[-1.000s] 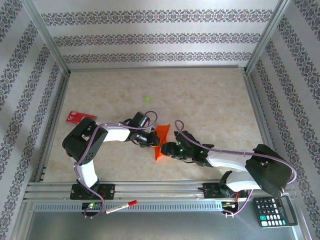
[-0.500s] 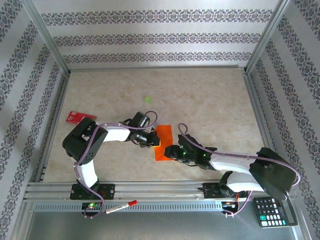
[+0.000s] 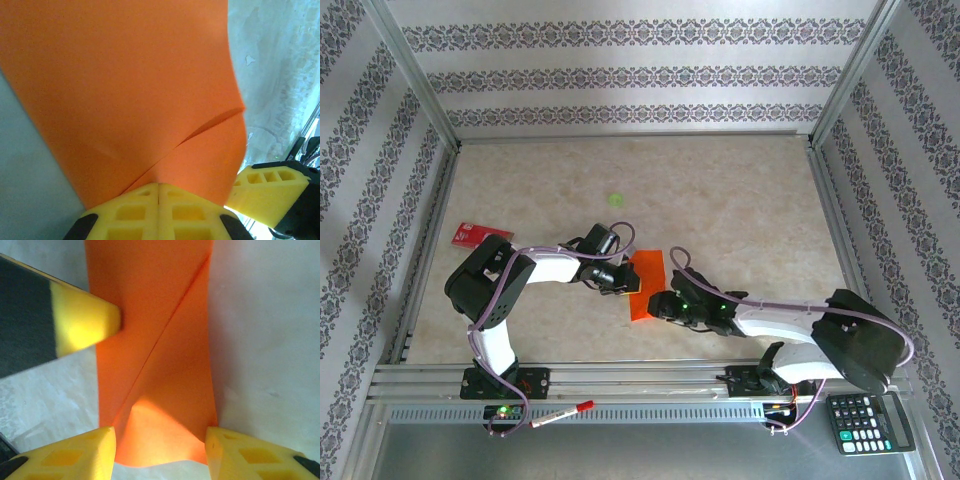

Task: Fold a paper plane with a square sheet of paper (pick it up from the middle)
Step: Turn over the paper at the center of the table.

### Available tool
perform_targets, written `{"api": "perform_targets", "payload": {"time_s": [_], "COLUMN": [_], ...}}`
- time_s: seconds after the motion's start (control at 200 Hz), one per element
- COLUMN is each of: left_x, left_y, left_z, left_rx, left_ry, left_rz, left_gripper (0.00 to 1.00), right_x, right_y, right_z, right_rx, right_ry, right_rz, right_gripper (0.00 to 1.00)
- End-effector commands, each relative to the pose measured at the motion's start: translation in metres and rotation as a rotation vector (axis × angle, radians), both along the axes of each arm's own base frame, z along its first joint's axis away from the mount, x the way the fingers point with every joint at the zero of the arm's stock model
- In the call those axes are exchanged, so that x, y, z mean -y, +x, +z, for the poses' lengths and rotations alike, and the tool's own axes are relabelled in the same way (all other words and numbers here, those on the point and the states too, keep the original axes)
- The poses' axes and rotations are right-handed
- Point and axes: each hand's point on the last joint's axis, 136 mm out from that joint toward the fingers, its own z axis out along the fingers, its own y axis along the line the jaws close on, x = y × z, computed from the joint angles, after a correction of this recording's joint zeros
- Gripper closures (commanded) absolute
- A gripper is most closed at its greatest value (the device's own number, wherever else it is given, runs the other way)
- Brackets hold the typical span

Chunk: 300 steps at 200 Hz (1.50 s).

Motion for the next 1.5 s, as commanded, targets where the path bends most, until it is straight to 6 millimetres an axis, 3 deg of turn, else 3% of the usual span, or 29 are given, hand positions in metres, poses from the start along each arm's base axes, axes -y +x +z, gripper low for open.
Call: {"api": "perform_targets", "payload": {"time_s": [0.0,0.465,0.949,1.494], "left_x": [-0.019,-0.019,-0.018,-0.016], "left_y": [-0.015,-0.016,-0.015,-0.012], "left_z": [-0.027,-0.027,-0.026,-0.025], "left_rx": [-0.071,-0.074,-0.080,-0.081], "left_ry": [0.100,0.097,0.098,0.098], "left_rz": [0.002,-0.003,-0.003,-0.003], "left_gripper": [1.00,1.00,1.00,1.00], "right_x": [-0.016,-0.027,-0.012,-0.001], "right_y": [0.006,0.030,0.046,0.048], "right_z": [0.009,0.025,0.020,0.020], "right_rx": [0.045,0.164,0.177,0.185], "right_ry": [0.024,0.092,0.086,0.109], "right_rz": [0.050,0.104,0.159,0.162], "right_gripper": [0.50,0.45,0.44,0.45]}}
